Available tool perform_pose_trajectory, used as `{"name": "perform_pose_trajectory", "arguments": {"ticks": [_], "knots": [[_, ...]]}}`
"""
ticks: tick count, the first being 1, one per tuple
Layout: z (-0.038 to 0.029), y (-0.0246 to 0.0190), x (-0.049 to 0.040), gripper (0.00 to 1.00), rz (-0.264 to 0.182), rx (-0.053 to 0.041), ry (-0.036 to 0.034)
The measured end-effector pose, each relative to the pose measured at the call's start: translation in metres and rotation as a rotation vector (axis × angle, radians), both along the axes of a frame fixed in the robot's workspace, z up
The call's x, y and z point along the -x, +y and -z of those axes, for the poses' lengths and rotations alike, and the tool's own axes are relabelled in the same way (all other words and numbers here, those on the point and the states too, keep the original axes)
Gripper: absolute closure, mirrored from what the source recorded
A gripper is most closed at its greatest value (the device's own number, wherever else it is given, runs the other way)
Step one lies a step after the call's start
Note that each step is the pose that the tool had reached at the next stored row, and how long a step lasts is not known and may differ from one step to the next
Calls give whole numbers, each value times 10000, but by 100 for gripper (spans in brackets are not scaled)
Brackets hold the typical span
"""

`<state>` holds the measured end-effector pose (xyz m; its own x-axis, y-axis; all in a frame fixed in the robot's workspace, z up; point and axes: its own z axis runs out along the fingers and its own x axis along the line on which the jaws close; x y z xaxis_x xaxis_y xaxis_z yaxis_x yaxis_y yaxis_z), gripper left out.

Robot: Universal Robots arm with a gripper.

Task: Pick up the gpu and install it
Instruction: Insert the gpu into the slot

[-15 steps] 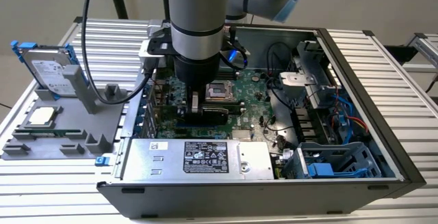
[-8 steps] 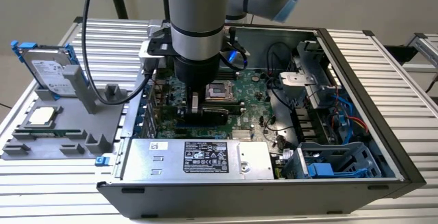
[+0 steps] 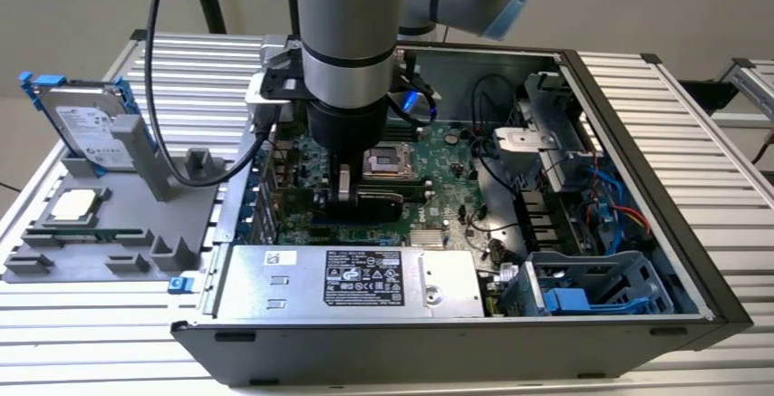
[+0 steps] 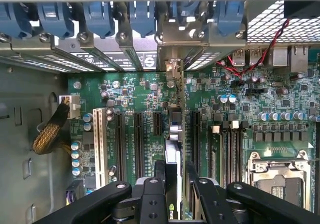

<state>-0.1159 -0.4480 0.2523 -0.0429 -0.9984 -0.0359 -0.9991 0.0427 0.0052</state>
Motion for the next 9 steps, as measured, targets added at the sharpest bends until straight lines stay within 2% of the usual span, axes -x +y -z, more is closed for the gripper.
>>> {"name": "perform_pose_trajectory", "arguments": {"ticks": [9], "knots": [[2, 17, 0, 100, 0, 13, 0]]}}
